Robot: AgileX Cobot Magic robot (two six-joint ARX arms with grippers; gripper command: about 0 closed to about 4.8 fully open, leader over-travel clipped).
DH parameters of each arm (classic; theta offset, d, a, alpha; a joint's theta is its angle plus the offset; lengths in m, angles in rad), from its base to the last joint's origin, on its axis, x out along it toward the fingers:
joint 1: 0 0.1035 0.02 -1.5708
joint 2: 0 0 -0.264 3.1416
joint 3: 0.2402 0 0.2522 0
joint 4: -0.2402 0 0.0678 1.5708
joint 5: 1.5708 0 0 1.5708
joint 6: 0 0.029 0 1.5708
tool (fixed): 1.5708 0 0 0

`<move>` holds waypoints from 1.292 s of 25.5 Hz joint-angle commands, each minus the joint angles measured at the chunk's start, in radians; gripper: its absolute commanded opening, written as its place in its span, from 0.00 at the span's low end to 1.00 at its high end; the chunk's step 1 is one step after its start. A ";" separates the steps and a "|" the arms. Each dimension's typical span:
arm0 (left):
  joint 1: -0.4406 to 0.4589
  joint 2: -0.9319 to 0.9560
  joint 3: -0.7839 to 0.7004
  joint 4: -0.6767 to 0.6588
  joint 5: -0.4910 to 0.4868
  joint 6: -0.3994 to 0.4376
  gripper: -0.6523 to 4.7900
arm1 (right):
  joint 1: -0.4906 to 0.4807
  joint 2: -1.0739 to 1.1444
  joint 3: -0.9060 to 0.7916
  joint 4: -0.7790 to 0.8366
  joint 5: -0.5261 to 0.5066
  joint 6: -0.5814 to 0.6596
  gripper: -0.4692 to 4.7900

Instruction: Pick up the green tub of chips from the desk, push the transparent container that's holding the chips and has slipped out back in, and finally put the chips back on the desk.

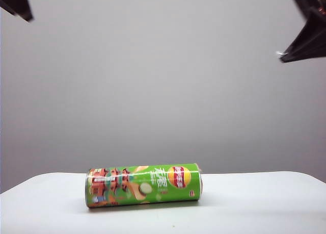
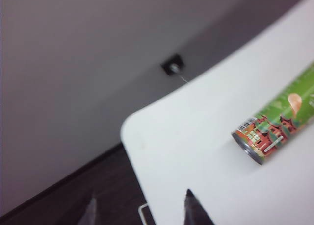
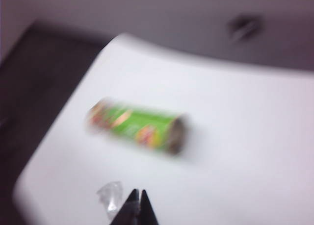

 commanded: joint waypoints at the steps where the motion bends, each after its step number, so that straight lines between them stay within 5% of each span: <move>1: 0.001 -0.101 -0.082 0.105 -0.097 -0.062 0.51 | 0.001 -0.152 -0.106 0.283 0.170 0.203 0.08; 6: 0.001 -0.257 -0.209 0.193 -0.107 -0.091 0.51 | 0.001 -0.337 -0.248 0.400 0.245 0.272 0.08; 11: 0.001 -0.426 -0.338 0.243 -0.114 -0.206 0.51 | 0.004 -0.568 -0.394 0.406 0.328 0.280 0.08; 21: 0.000 -0.690 -0.587 0.406 -0.159 -0.310 0.50 | 0.007 -1.056 -0.619 0.346 0.498 0.280 0.08; 33: 0.000 -0.760 -0.824 0.686 -0.146 -0.318 0.50 | 0.008 -1.175 -0.720 0.363 0.657 0.323 0.08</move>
